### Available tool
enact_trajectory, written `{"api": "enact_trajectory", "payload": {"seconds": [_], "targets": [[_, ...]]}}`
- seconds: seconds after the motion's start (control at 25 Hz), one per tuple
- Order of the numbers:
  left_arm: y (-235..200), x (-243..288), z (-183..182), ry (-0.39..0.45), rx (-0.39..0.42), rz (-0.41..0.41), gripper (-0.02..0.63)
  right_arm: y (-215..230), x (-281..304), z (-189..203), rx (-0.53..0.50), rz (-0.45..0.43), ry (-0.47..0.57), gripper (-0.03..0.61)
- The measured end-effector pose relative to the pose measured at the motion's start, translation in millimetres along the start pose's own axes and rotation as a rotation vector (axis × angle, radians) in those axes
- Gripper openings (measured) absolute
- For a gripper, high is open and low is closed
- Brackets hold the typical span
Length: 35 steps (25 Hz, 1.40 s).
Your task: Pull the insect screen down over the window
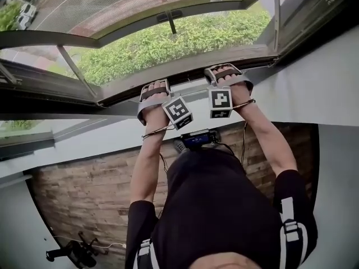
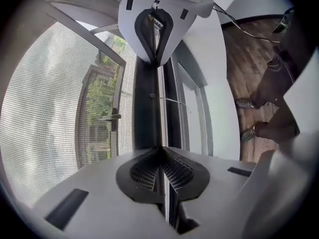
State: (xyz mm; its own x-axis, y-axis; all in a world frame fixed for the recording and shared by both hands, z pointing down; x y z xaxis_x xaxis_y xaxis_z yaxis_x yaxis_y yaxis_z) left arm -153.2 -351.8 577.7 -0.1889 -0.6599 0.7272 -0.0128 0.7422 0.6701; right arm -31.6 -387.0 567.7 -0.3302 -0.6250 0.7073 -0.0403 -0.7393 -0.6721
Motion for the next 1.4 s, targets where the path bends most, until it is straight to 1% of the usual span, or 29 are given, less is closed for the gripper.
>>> {"api": "enact_trajectory", "payload": {"seconds": [0.16,0.32,0.48,0.6,0.72,0.84,1.04,1.12,1.2,1.28,1.4], "targets": [[12,15,-3,-0.004,-0.003,0.011,0.021,-13,14,4,0.012,-0.03,-0.019,0.017],[19,25,-4,-0.014,0.0,0.015,0.021,-19,24,6,0.013,-0.038,-0.031,0.017],[32,37,-7,-0.014,0.0,0.037,0.021,-32,35,11,0.015,-0.064,-0.05,0.017],[40,44,-7,-0.007,-0.03,0.045,0.015,-39,43,12,0.025,-0.064,-0.059,0.017],[39,45,-7,0.007,-0.049,0.041,0.015,-39,45,12,0.034,-0.059,-0.068,0.015],[39,43,-7,0.015,-0.054,0.033,0.015,-41,42,12,0.016,-0.079,-0.084,0.015],[40,40,-8,0.026,-0.054,0.079,0.017,-42,39,12,-0.016,-0.118,-0.105,0.017],[39,43,-10,0.029,-0.056,0.091,0.009,-39,44,13,-0.026,-0.103,-0.13,0.015],[39,45,-11,0.036,-0.053,0.097,0.009,-39,46,13,-0.022,-0.081,-0.124,0.017],[39,44,-10,0.048,-0.071,0.084,0.009,-40,45,13,-0.007,-0.08,-0.092,0.016],[40,40,-9,0.05,-0.095,0.029,0.009,-42,39,13,-0.004,-0.066,-0.081,0.018]]}}
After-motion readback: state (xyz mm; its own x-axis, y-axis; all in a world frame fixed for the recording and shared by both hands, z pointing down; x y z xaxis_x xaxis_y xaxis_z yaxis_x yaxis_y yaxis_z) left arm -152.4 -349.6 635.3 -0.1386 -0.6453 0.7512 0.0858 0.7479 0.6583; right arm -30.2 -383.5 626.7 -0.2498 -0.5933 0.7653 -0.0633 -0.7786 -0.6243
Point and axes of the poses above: the fingertips, and each gripper's own axes: x forward along the fingers, y to its right, z out of its underside, the point moved 3 cm from there along -x, backward along the fingers, and after that the axes turned 11 degrees about x, right-handed, at the moved point
